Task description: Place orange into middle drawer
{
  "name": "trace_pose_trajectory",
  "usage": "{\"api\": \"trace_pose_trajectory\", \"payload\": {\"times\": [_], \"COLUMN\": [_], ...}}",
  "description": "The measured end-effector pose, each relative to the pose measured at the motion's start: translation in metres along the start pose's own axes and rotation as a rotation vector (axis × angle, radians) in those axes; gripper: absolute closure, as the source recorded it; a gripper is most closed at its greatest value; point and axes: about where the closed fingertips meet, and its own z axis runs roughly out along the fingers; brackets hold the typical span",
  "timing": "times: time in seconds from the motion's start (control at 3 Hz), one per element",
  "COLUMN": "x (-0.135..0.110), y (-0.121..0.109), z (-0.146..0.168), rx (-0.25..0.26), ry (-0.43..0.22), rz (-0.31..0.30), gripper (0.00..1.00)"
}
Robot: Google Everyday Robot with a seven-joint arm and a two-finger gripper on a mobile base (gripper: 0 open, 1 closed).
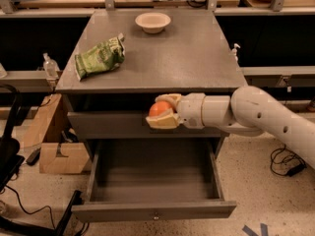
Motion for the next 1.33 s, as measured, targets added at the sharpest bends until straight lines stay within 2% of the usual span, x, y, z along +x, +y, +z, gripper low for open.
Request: {"api": "trace_pose_trajectory", "payload": {"times": [0.33, 0.67, 1.0, 1.33], "x": [0.044, 0.090, 0.090, 0.112], "y": [0.030, 0.055, 0.055, 0.057], "z": [0.019, 0.041, 0.041, 0.052], "rx": [-0.086, -0.151, -0.151, -0.177], "ry": [-0.018, 0.004, 0.004, 0.028], "rz": [0.004, -0.008, -0.008, 0.012], "gripper": [1.00, 1.00, 1.00, 1.00]}}
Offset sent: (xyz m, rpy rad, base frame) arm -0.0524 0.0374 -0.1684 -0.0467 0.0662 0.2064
